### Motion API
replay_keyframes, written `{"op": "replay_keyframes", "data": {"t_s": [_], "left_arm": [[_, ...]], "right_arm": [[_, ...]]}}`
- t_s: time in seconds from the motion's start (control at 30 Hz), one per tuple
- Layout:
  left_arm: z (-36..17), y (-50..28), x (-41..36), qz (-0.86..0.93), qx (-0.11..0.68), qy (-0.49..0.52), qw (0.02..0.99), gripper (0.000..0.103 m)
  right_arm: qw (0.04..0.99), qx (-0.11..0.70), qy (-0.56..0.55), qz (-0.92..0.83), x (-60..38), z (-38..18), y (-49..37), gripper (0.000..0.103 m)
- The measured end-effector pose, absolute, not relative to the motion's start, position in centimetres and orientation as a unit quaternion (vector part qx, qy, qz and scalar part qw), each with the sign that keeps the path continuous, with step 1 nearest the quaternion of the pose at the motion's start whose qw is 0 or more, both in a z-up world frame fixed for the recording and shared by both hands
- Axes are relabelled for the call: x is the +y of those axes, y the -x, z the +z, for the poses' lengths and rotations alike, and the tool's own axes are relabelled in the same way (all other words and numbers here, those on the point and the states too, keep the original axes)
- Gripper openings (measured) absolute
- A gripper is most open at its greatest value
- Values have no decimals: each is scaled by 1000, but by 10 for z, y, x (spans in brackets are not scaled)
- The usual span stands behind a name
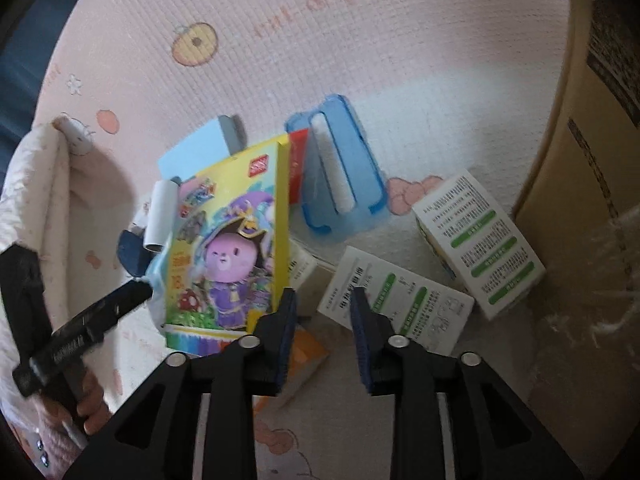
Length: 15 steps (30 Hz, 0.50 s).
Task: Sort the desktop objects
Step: 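Close the right gripper on the yellow Colorun crayon box in the pile, then lift the yellow crayon box off the pile with the right gripper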
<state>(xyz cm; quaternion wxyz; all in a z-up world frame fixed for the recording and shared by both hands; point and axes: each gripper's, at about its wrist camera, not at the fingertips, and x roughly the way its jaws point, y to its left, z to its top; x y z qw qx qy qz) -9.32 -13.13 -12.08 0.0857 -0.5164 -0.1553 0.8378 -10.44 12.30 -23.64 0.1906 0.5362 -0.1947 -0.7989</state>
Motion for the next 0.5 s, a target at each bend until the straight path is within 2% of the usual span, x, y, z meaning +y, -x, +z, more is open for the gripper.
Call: {"op": "replay_keyframes", "data": {"t_s": [0.1, 0.23, 0.5], "left_arm": [[-127, 113, -130, 829, -168, 525, 95, 64], [-141, 126, -119, 816, -179, 540, 99, 64], [-148, 117, -114, 815, -186, 537, 117, 63]], "right_arm": [[197, -207, -519, -806, 120, -234, 110, 48], [221, -222, -527, -790, 109, -241, 121, 48], [232, -204, -544, -780, 82, -256, 141, 50]]}}
